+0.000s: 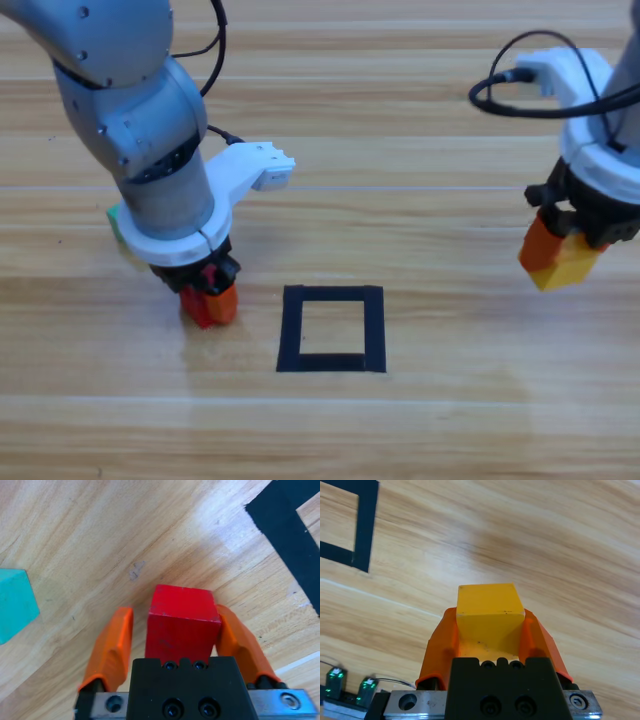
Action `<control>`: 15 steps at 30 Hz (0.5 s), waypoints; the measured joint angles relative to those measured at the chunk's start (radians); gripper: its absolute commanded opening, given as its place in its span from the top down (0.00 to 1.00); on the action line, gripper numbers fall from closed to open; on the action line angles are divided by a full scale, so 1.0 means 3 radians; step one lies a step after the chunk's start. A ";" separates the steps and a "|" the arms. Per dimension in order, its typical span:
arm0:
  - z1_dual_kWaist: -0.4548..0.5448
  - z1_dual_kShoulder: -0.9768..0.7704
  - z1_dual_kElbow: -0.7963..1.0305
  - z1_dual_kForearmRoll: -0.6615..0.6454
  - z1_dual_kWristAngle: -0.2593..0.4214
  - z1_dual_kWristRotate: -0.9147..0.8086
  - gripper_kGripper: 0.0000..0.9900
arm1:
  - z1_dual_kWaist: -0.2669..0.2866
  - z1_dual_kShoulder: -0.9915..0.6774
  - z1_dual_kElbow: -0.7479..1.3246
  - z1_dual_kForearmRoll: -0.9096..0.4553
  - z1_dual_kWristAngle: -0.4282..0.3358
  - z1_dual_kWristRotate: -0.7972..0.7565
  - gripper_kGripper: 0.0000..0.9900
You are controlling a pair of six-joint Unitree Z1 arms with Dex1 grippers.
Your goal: Stack the blocks in the rectangular block: red at the bottom, yellow in the middle, green on top
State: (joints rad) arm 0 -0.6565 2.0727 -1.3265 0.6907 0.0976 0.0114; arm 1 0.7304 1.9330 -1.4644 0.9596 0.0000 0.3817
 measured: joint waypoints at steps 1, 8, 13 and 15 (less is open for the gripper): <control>0.0000 0.0000 0.0005 -0.0014 -0.0017 0.0000 0.74 | 0.0017 -0.0054 0.0067 -0.0079 -0.0005 0.0043 1.00; 0.0003 -0.0005 -0.0008 -0.0017 -0.0037 -0.0139 0.93 | 0.0087 -0.0377 0.0642 -0.0683 -0.0026 0.0038 1.00; 0.0005 -0.0019 -0.0327 0.0300 -0.0033 -0.0782 0.98 | 0.0090 -0.0429 0.0707 -0.0686 -0.0026 0.0038 1.00; 0.0011 -0.0060 -0.0602 0.0531 -0.0015 -0.1306 0.99 | 0.0091 -0.0429 0.0707 -0.0691 -0.0026 0.0041 1.00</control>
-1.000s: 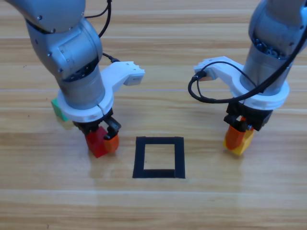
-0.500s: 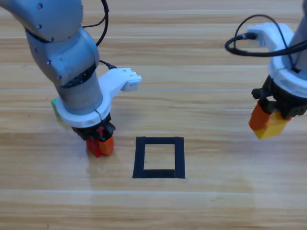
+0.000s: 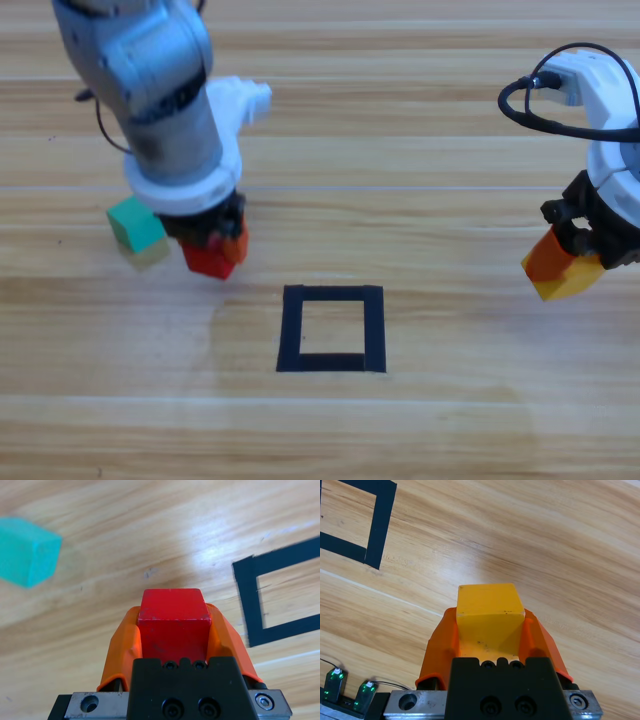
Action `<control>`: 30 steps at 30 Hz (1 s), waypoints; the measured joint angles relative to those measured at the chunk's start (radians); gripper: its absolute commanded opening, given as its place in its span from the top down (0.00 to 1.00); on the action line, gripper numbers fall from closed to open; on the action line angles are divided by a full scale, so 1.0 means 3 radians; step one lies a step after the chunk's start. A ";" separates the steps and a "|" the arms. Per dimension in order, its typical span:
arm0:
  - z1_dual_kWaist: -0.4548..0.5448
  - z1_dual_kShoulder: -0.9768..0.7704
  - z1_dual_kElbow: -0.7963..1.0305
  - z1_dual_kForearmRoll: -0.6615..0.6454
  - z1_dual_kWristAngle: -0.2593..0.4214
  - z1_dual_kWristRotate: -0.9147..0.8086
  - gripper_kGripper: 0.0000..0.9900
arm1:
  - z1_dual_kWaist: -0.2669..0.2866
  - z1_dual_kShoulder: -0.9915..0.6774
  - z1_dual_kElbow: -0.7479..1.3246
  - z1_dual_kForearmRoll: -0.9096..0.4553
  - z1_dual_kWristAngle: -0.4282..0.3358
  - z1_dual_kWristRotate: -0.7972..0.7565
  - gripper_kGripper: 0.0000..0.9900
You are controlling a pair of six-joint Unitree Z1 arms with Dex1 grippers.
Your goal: Stack the blocks in the rectangular block: red at the bottom, yellow in the middle, green on top
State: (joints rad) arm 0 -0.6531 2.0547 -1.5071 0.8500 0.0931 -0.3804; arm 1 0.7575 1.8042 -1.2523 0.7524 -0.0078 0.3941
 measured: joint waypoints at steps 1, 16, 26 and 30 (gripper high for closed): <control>0.0002 -0.0027 -0.0059 0.0068 0.0003 -0.0195 0.99 | 0.0000 0.0000 0.0000 -0.0012 0.0000 0.0001 1.00; -0.0418 -0.0135 -0.0214 0.0303 0.0059 -0.1725 0.99 | 0.0002 0.0183 -0.0044 -0.0112 -0.0031 0.0144 1.00; -0.0633 0.0021 -0.0496 0.0303 -0.0026 -0.1812 0.99 | 0.0002 0.0200 -0.0066 -0.0113 -0.0058 0.0220 1.00; -0.0711 0.0263 -0.0668 0.0322 -0.0026 -0.1847 0.99 | 0.0003 0.0200 -0.0066 -0.0113 -0.0057 0.0255 1.00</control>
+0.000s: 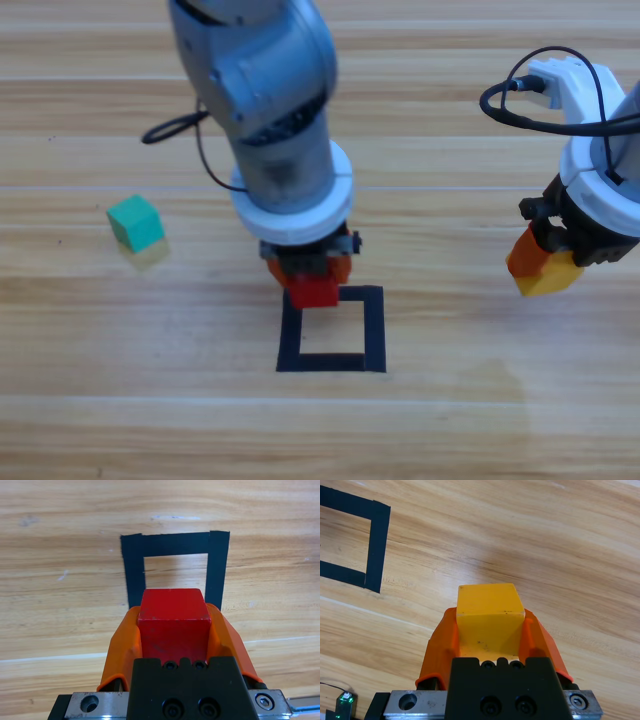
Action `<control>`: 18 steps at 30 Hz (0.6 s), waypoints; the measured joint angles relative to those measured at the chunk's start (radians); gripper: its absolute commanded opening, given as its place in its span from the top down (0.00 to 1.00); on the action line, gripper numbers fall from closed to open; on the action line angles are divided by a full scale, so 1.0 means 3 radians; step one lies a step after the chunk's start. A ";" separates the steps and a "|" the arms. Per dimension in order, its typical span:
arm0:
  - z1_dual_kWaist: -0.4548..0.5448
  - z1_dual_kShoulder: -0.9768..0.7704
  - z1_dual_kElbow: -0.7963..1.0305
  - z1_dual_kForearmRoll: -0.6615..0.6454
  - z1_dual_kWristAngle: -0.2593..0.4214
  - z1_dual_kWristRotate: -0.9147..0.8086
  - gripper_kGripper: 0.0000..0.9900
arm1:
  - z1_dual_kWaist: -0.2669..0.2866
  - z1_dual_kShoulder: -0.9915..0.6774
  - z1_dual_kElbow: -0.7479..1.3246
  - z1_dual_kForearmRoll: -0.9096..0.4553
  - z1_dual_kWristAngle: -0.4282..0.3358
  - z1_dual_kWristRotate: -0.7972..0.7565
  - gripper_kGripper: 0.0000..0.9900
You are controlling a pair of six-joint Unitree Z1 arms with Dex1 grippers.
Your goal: Stack the blocks in the rectangular block: red at the bottom, yellow in the middle, green on top
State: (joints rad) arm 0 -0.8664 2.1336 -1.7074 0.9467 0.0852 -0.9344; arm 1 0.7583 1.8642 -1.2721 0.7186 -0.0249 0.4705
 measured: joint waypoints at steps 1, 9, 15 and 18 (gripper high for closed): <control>-0.0021 0.0043 -0.0022 0.0000 0.0000 -0.0018 0.99 | 0.0000 0.0000 0.0000 0.0000 0.0003 0.0000 1.00; -0.0123 0.0286 -0.0188 0.0067 -0.0024 0.0015 0.99 | 0.0000 0.0090 0.0000 0.0000 0.0071 0.0018 1.00; -0.0138 0.0403 -0.0301 0.0166 -0.0025 0.0083 0.99 | 0.0000 0.0125 0.0000 0.0000 0.0072 0.0046 1.00; -0.0138 0.0447 -0.0358 0.0186 -0.0025 0.0089 0.99 | 0.0000 0.0126 0.0000 0.0000 0.0093 0.0046 1.00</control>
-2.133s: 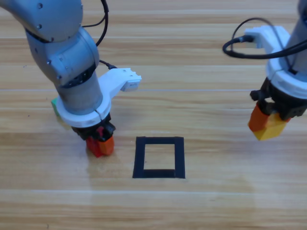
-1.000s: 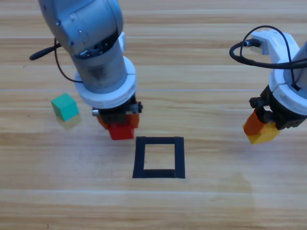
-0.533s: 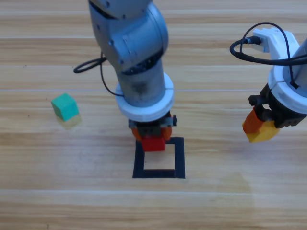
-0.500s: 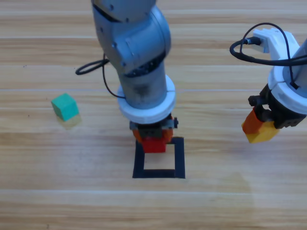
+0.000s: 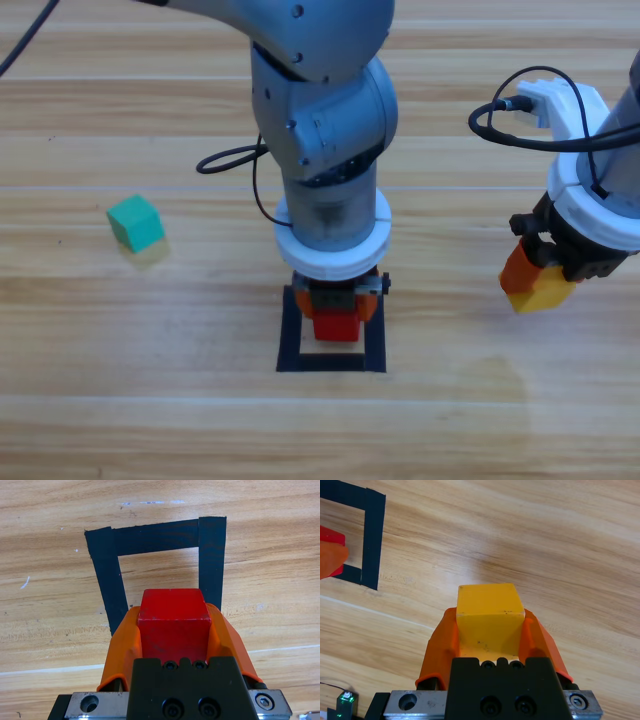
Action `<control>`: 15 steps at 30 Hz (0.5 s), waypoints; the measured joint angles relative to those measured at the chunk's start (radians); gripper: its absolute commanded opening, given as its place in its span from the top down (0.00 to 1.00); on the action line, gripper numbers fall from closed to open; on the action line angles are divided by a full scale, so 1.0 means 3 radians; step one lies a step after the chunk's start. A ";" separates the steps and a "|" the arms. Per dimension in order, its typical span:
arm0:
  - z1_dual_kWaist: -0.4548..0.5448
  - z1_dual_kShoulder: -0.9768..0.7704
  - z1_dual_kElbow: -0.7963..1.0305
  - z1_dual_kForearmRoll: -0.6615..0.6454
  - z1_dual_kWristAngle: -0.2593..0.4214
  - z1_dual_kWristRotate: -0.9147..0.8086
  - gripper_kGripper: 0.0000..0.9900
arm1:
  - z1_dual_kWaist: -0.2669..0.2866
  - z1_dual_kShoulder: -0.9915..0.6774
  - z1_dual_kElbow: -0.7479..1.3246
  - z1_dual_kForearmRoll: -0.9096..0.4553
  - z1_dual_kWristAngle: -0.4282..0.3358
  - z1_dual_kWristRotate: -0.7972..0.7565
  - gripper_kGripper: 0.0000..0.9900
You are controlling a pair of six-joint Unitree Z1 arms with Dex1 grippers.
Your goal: Stack the blocks in the rectangular block: red at the bottom, yellow in the middle, green on top
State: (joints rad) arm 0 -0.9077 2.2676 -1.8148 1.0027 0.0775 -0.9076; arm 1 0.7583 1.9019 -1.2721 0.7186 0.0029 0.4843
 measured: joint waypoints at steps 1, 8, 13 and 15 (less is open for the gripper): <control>0.0000 0.0005 0.0000 0.0002 0.0000 0.0008 0.99 | 0.0000 0.0000 0.0000 0.0000 0.0024 0.0000 1.00; 0.0000 0.0006 0.0000 0.0002 0.0000 0.0019 0.99 | 0.0000 0.0000 0.0000 0.0000 0.0124 0.0061 1.00; 0.0000 0.0017 0.0000 0.0002 0.0000 0.0025 0.99 | 0.0000 0.0000 0.0000 0.0000 0.0143 0.0061 1.00; 0.0000 0.0040 0.0000 0.0002 0.0000 0.0027 0.99 | 0.0000 0.0000 0.0000 0.0000 0.0143 0.0061 1.00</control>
State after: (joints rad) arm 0 -0.9077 2.2796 -1.8149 1.0034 0.0776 -0.8996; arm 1 0.7584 1.9019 -1.2721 0.7185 0.0459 0.5027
